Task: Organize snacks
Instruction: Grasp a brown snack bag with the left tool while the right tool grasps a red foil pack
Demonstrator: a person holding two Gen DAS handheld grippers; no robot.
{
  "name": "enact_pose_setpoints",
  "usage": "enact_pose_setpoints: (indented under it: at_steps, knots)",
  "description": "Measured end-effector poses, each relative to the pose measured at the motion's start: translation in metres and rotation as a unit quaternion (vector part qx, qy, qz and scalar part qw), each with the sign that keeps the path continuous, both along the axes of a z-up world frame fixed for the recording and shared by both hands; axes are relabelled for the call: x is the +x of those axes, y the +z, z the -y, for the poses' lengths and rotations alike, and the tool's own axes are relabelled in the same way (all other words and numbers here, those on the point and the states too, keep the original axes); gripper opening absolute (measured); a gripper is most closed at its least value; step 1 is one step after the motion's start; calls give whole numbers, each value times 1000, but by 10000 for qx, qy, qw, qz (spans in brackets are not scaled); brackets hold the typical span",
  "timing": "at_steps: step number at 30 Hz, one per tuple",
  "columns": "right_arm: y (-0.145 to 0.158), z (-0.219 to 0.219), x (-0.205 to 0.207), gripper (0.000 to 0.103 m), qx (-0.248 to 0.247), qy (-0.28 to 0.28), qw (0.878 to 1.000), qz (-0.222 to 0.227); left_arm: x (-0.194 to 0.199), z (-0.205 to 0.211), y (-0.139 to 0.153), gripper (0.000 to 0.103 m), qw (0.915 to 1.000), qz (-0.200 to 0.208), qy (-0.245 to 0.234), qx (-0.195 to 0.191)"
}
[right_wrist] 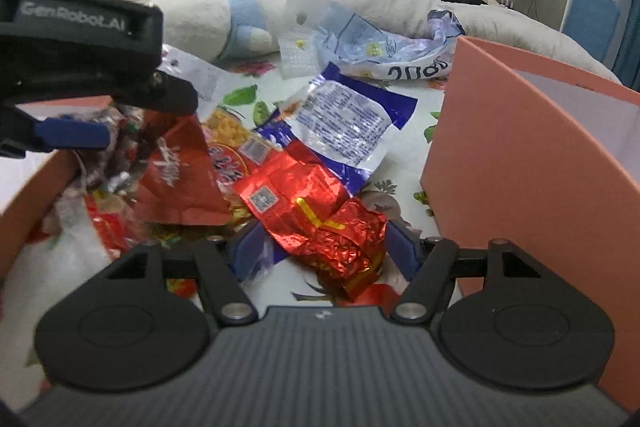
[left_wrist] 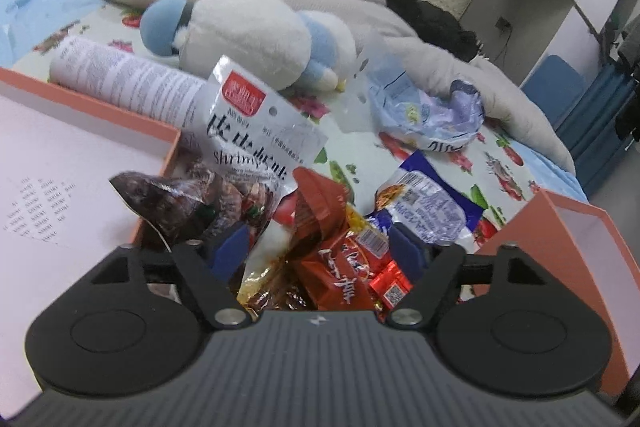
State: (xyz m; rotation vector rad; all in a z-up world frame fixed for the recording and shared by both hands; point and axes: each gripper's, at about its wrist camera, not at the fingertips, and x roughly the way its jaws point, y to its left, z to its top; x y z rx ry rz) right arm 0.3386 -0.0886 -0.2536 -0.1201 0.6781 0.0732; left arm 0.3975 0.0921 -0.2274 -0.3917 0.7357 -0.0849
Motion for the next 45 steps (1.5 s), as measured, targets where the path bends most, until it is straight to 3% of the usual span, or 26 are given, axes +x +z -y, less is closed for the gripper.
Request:
enact_pose_setpoints:
  at_steps: [5, 9, 11, 13, 16, 27, 33, 36, 45]
  knots:
    - [-3, 4, 2, 70, 84, -48, 9999, -69, 8, 4, -10, 61, 9997, -74, -175, -129]
    - [-2, 7, 2, 67, 216, -16, 9997, -88, 11, 10, -14, 40, 9997, -123, -214, 62]
    - [-1, 7, 0, 59, 207, -5, 9997, -85, 10, 9, -13, 39, 9996, -127, -243, 1]
    - [1, 7, -3, 44, 188, -8, 9998, -106, 6, 9, -11, 38, 9996, -107, -253, 23]
    - [4, 7, -8, 35, 191, 36, 9997, -127, -1, 9, -7, 37, 9996, -103, -254, 54]
    - [17, 7, -50, 34, 236, 410, 9987, -169, -52, 7, 15, 37, 9998, -129, -177, -44]
    - [21, 15, -83, 34, 176, 537, 9980, -281, -93, 19, 23, 37, 9991, -245, -320, 94]
    - [22, 21, -102, 34, 129, 587, 9975, -371, -117, 19, 23, 37, 9986, -374, -327, -194]
    - [29, 42, -162, 34, 341, 745, 9939, -733, -181, 30, 18, 37, 9948, -899, -403, -246]
